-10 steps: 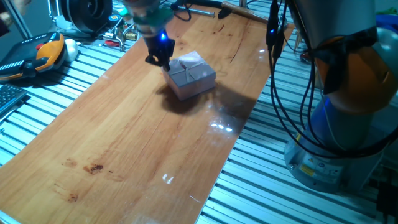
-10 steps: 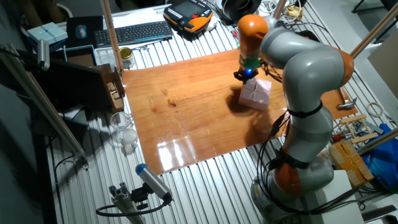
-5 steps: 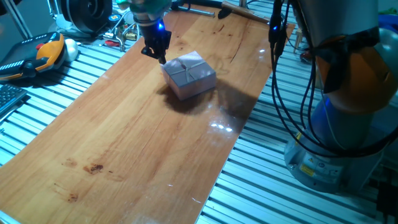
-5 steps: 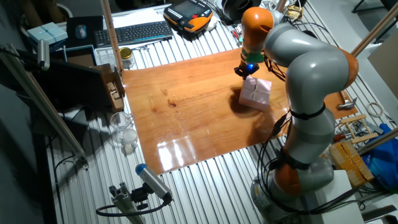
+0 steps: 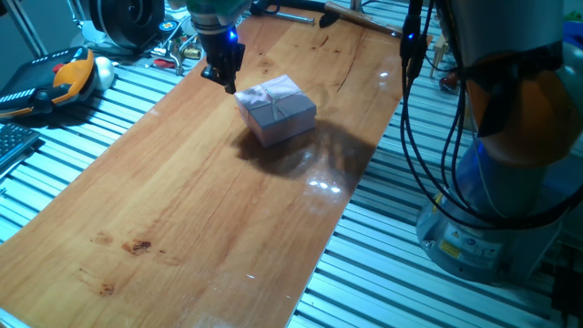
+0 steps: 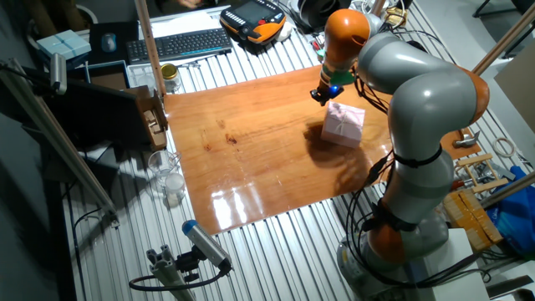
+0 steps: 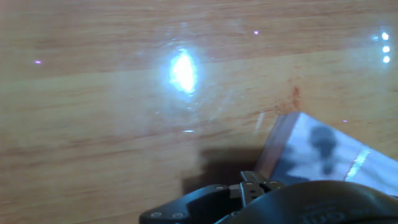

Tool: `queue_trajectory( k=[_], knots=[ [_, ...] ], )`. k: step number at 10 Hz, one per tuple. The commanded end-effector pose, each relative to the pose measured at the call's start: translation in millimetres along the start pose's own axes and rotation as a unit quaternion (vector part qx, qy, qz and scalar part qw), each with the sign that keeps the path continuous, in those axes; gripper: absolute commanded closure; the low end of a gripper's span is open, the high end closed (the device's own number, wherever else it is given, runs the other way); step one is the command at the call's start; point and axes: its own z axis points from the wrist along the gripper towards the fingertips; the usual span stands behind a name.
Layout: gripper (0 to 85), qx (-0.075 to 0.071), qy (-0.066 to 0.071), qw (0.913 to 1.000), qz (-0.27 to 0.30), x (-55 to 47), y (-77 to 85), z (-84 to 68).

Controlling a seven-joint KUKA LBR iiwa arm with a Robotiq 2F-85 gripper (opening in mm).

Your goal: Slide the outer casing onto the gift box

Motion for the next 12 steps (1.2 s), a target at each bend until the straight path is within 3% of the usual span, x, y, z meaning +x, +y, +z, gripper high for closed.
queue_trajectory(
  k=[1, 5, 9, 11, 12],
  knots=[
    [85.0, -0.002, -0.002, 1.0, -0.008, 0.4, 2.0, -1.1],
    [85.0, -0.006, 0.002, 0.9996, -0.029, 0.8, 6.0, -2.9],
    [85.0, 0.005, -0.004, 0.9996, -0.027, 0.9, 4.6, -3.4],
    [85.0, -0.005, 0.005, 0.9997, -0.022, 1.7, 4.6, -3.7],
    [85.0, -0.002, 0.005, 0.9997, -0.022, 1.9, 4.8, -3.8]
  ],
)
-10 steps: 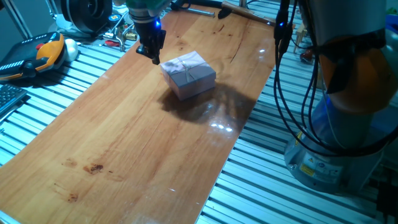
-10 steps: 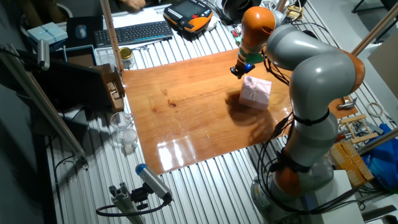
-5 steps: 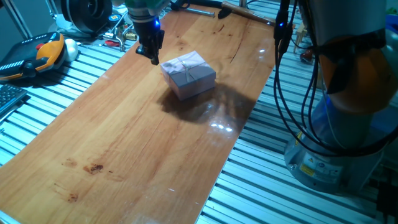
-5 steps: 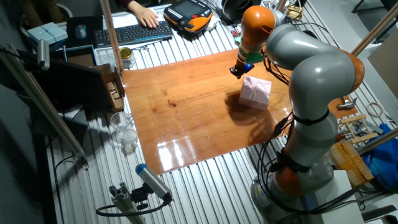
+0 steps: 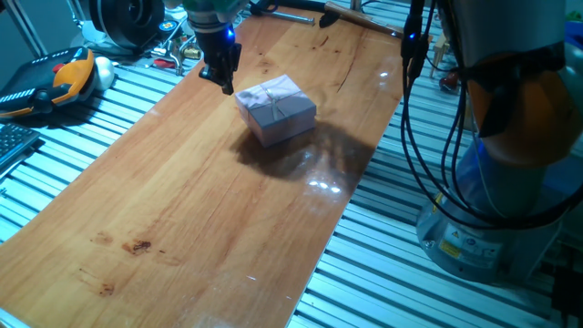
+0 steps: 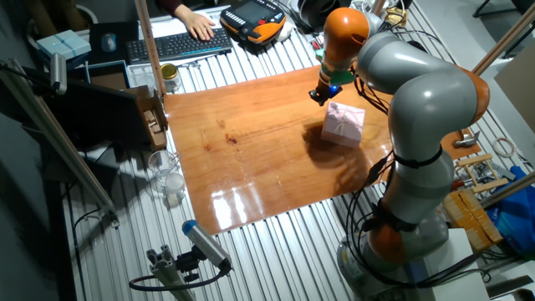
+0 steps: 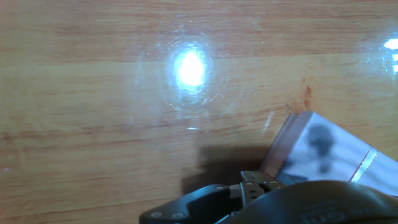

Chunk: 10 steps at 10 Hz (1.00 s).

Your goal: Slide the outer casing onto the gift box

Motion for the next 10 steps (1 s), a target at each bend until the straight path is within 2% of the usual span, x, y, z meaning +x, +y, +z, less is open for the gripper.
queue_trajectory(
  k=[1, 10],
  knots=[
    [85.0, 0.002, 0.0, 1.0, 0.0, -0.1, 0.1, 0.1],
    [85.0, 0.009, 0.0, 1.0, -0.003, -0.5, -0.8, 0.7]
  ],
)
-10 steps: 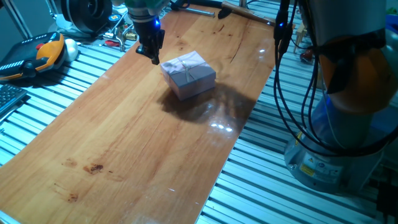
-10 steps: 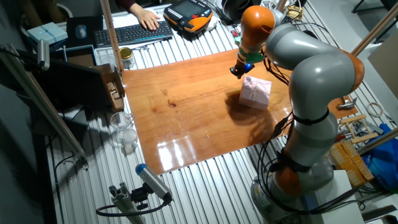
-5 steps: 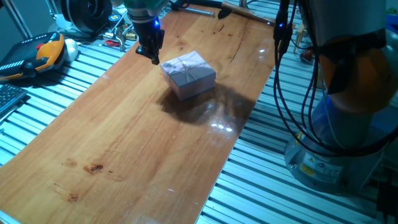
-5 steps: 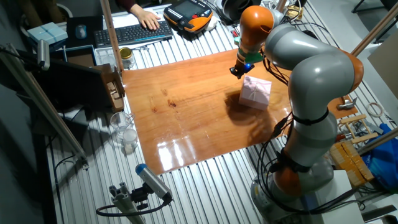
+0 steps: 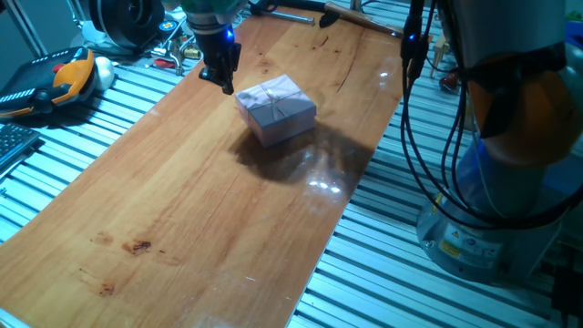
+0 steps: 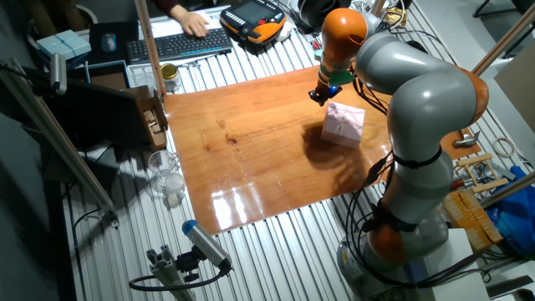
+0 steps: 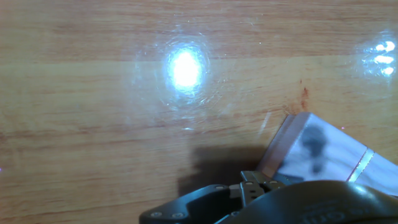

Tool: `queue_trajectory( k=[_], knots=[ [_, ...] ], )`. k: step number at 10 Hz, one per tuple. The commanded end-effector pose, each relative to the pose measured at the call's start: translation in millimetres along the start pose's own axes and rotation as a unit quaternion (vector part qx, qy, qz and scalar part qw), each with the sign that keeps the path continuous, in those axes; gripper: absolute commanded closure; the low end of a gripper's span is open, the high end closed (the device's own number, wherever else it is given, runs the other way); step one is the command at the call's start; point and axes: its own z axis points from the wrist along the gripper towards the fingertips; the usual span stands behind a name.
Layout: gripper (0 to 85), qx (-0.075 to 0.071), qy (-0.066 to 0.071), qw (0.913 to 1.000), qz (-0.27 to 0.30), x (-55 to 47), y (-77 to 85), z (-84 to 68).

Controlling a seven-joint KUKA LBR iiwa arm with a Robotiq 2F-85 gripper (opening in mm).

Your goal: Slide the outer casing onto the gift box

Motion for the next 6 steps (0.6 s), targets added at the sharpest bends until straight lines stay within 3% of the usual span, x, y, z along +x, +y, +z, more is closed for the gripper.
queue_trajectory(
  k=[1, 6],
  knots=[
    [85.0, 0.0, 0.0, 1.0, 0.001, -0.1, -0.2, 0.0],
    [85.0, 0.003, 0.001, 1.0, 0.002, -1.5, -0.7, 1.7]
  ],
)
